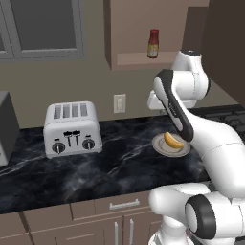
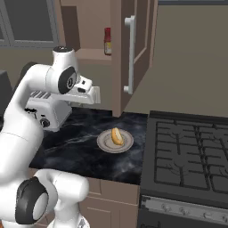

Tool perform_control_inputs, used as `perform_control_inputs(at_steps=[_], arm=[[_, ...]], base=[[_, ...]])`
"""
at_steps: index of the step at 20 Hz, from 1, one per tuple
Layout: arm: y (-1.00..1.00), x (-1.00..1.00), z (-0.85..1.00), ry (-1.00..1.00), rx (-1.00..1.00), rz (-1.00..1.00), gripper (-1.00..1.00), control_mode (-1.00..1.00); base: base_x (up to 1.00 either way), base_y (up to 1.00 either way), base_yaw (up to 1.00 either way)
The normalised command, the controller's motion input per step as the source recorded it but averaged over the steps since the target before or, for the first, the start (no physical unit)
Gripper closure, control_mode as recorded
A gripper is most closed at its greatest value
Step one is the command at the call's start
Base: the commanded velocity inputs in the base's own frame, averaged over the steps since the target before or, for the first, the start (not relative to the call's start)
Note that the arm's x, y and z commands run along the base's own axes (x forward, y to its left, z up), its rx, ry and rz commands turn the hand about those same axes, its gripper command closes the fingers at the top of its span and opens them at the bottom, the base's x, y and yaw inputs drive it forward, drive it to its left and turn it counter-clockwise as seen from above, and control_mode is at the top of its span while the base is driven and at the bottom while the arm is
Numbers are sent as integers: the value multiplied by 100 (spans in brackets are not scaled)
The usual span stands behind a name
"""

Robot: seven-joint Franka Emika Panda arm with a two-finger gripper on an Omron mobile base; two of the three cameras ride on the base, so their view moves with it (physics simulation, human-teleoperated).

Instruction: Move the hot dog bun to the plate on the dining table and place the condiment next to that plate. Then navigate to the fridge and take the sausage and place it on the plate as well.

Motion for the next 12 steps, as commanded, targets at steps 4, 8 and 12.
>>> perform_control_inputs(at_steps=[4, 8, 12], arm=[[-1, -20, -5, 0, 0, 0, -100, -100], [-42, -50, -22, 1, 2, -12, -100, -100], [-95, -11, -49, 18, 8, -5, -100, -100]], base=[[0, 0, 0], [0, 0, 0], [0, 0, 0]])
